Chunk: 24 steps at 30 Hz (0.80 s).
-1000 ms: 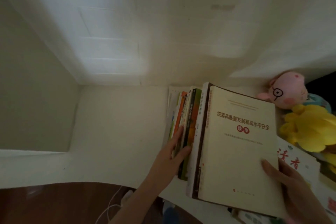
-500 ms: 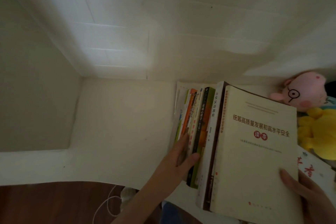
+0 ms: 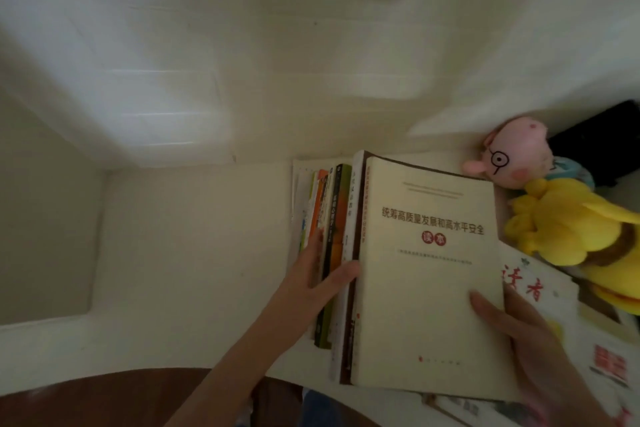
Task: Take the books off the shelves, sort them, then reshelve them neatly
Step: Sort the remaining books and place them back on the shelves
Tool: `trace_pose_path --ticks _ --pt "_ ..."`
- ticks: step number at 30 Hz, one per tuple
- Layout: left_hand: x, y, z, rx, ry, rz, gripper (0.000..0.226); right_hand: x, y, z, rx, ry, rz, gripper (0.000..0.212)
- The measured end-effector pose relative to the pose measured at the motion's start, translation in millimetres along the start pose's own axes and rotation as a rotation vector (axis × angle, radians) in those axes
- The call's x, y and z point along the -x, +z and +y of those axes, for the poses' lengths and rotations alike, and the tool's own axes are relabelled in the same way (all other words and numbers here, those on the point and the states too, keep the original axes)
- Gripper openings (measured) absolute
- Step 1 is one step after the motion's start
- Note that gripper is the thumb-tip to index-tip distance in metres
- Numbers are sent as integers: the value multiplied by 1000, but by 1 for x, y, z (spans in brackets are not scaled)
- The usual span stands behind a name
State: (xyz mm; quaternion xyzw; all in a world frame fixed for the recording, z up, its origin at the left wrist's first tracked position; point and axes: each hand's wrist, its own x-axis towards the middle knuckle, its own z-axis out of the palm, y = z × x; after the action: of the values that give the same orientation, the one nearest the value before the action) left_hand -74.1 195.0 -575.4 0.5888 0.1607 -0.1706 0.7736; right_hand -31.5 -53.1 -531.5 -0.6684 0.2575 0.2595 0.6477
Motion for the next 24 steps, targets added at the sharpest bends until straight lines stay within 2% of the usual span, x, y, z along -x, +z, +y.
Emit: trace_pose_path --ticks 2,5,8,12,14,18,20,22,24 --pt "1 4 7 -29 10 -19 52 -1 -2 1 -17 -1 -5 44" --pt "0 8 10 -79 40 -21 57 -2 -1 1 -16 -16 -14 43" --pt "0 11 11 -101 45 -13 55 -2 -2 2 2 -34 -10 57" --pt "2 14 12 -122 52 12 59 -2 -3 5 2 -43 4 55" --pt "2 15 10 -102 47 37 61 -2 -4 5 -3 -39 11 48" --pt "4 10 6 -21 17 134 52 -2 -5 5 -16 -40 2 40" --pt "4 5 3 25 -14 188 55 -1 -4 5 -11 -44 -2 40" --pt "6 4 2 0 -26 196 61 -1 -4 6 -7 -42 1 41" --pt "7 10 4 -68 -20 171 57 0 -4 6 -9 -43 1 43"
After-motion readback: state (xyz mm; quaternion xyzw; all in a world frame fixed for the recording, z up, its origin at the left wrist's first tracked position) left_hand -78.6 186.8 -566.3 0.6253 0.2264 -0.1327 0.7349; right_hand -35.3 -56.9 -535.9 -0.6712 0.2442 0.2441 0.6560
